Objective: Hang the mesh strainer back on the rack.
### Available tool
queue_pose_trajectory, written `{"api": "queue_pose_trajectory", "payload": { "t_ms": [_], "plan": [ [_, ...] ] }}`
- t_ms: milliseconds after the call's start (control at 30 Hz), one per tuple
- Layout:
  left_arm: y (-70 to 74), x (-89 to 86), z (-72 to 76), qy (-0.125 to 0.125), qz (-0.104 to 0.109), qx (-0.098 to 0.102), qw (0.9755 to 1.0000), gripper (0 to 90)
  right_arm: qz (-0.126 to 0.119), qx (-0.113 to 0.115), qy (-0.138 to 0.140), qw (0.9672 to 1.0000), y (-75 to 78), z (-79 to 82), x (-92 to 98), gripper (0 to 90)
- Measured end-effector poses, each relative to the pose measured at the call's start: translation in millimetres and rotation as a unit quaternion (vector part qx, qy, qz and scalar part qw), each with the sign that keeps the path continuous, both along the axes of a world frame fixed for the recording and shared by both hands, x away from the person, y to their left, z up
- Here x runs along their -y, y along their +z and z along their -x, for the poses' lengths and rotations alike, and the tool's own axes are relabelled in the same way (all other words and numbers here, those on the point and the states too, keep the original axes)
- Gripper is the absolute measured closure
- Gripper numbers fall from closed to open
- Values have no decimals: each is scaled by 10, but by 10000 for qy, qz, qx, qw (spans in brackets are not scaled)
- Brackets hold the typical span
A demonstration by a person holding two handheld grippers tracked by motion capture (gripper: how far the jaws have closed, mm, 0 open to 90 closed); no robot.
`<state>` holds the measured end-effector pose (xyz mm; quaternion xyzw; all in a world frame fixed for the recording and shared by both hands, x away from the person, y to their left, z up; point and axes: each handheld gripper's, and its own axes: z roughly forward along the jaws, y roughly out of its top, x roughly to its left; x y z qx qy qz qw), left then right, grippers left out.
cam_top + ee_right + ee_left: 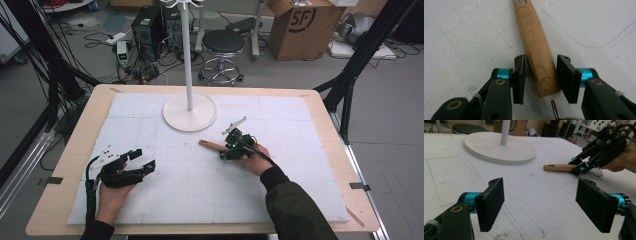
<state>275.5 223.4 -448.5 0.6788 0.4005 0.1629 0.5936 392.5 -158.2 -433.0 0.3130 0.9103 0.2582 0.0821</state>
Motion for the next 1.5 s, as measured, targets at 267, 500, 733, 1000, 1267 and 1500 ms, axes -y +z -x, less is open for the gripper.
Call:
{"api": "queue_pose_trajectory", "payload": {
  "t_ms": [267,500,733,1000,1267,1500],
  "plan": [
    [6,-30,23,41,19,23,10000,235,285,-161,161,9993,49,-32,-72,687],
    [8,-30,23,48,23,22,10000,235,3,-312,26,9995,43,-55,-16,694],
    [3,-17,16,30,-9,7,10000,235,-340,-453,-6,9984,20,-64,80,702],
    [2,13,11,20,-52,1,10000,235,165,-328,95,9993,44,-52,-48,694],
    [-10,19,0,17,-61,-25,10000,235,558,-383,135,9976,75,-70,-142,694],
    [-3,-16,8,55,1,-2,10000,235,323,-439,73,9985,75,-71,-85,702]
  ]
}}
